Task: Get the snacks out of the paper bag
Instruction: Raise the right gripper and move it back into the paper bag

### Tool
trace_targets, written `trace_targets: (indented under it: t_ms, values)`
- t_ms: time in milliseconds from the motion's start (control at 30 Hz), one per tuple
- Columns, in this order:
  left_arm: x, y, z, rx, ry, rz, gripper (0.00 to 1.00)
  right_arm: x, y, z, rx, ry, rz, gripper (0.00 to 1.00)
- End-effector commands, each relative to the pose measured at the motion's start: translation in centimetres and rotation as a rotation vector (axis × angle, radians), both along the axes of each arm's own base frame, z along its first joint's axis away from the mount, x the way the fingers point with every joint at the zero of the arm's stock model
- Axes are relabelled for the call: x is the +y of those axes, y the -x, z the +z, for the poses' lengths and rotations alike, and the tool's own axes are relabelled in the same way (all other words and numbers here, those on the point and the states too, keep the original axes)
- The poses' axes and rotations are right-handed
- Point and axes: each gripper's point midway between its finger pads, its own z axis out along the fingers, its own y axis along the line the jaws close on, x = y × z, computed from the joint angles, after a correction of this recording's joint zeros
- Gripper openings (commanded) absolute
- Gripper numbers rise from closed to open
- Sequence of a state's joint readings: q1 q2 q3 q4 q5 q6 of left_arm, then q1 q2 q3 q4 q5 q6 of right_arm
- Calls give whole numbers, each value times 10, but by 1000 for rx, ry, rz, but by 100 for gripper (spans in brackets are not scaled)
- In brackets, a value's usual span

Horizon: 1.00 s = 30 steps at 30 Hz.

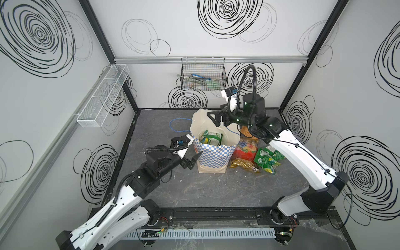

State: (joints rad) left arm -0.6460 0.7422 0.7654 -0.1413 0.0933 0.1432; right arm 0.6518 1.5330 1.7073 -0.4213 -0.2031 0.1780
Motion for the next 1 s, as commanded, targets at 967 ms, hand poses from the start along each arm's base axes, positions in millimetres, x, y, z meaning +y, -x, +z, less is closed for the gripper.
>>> trace_targets:
  t_ms: [967]
  values:
    - [-3,21,44,-86,99,-89,96,-6,-44,-263,408,738,-160,92]
